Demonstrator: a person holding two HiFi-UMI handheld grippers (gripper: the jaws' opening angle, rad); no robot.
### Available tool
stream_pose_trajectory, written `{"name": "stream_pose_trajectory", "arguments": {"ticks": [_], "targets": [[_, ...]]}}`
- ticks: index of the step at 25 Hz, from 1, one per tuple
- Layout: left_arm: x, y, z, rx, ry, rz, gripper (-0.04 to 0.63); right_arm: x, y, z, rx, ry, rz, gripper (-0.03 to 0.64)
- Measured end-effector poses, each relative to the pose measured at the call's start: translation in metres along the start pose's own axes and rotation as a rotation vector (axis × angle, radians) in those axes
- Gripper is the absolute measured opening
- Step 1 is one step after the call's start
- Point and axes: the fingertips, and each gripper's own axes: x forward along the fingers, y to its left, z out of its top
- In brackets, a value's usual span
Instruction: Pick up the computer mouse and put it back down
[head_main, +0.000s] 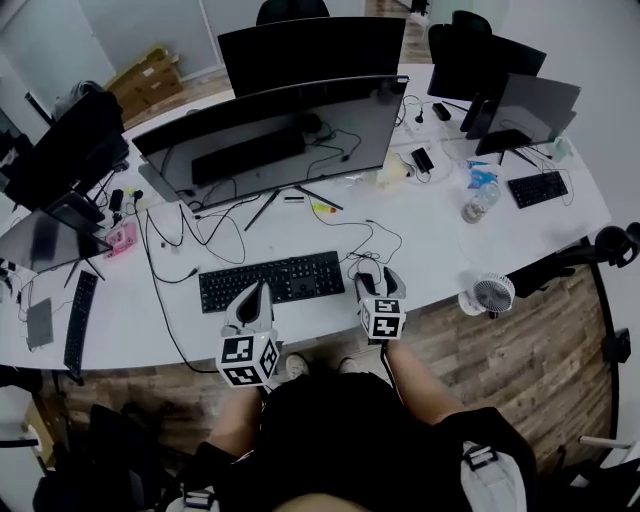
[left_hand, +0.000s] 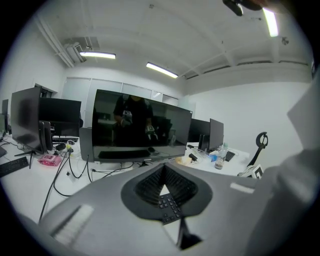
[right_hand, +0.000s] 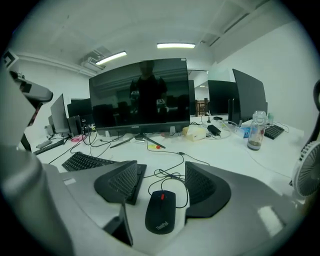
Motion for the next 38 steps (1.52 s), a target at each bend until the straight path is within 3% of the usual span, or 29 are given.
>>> {"name": "stream_pose_trajectory", "arguments": {"ticks": [7,21,32,38], "targets": [[-0.001,0.019,-0.004,-0.004,0.014,0.025,0.054,0.029,-0.005,-0.046,-0.037,0.126,-0.06,0.267],[-0.002,0.043,-0.006,0.001,0.029,0.057,0.054,0.063,-0.006,-0.108,-0.023,0.235,-0.118,0.284],[0.002,0.043,-0.002,-0.008,0.015,0.049,0.054,0.052,-0.004,-0.074,-0.068,0.216,-0.078,0.276],[0.009,0.031,0.0,-0.007,0.007,0.015,0.054,0.029,-0.005,-0.014,-0.092,0.085,-0.07,0.275]]}}
